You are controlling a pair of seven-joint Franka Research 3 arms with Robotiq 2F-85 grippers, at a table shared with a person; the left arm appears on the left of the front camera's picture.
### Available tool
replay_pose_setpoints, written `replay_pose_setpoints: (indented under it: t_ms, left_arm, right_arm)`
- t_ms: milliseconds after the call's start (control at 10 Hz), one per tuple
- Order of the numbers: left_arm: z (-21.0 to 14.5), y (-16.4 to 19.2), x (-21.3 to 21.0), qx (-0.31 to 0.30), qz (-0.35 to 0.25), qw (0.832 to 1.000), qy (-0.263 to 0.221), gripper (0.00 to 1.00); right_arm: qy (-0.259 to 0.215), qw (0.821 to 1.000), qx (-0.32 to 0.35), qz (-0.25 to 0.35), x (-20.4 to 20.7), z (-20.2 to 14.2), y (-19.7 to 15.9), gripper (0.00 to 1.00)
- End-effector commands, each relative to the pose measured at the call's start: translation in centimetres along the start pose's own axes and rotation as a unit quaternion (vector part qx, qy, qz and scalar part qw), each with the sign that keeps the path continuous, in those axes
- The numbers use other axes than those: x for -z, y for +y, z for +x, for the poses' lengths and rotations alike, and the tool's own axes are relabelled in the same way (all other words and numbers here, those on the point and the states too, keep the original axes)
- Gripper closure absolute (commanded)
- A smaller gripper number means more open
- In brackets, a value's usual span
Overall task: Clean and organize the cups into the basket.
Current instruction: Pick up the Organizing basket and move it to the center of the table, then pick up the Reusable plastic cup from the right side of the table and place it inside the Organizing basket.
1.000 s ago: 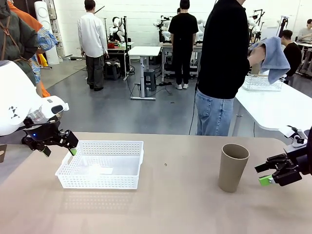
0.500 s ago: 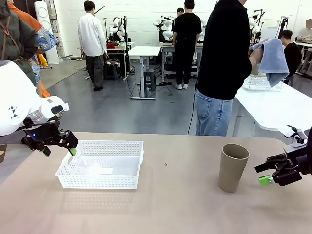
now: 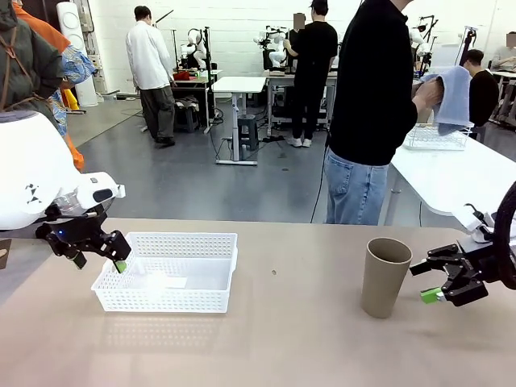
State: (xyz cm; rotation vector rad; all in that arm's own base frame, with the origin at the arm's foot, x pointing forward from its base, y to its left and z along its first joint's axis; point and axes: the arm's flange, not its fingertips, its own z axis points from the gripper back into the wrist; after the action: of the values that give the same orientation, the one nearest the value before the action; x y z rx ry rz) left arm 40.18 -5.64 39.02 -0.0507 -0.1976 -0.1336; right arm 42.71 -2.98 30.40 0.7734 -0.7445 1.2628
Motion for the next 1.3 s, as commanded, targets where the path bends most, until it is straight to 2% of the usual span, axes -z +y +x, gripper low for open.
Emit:
replay_pose_setpoints:
  t_ms: [0, 400, 800, 1000, 1200]
  left_arm:
    - [1.8, 0.2, 0.8, 0.008, 0.005, 0.999, 0.033, 0.00]
    - [3.0, -1.0, 3.4, 0.008, 0.030, 0.998, 0.056, 0.00]
    - [3.6, -1.4, 5.0, 0.002, 0.045, 0.997, 0.068, 0.00]
    - [3.7, -1.4, 5.3, -0.007, 0.046, 0.996, 0.071, 0.00]
    - [3.0, -1.0, 5.1, 0.010, 0.030, 0.997, 0.068, 0.00]
  right_arm:
    - [-0.031, 0.999, -0.019, 0.013, 1.0, -1.2, -1.9, 0.00]
    - [-0.030, 0.999, -0.029, 0.031, 4.0, -1.1, -3.9, 0.00]
    - [-0.013, 0.997, -0.041, 0.058, 7.5, 0.8, -4.2, 0.00]
    - [-0.008, 0.998, -0.024, 0.055, 8.1, 1.0, -4.3, 0.00]
    - [-0.012, 0.996, -0.046, 0.071, 7.3, 0.9, -3.5, 0.00]
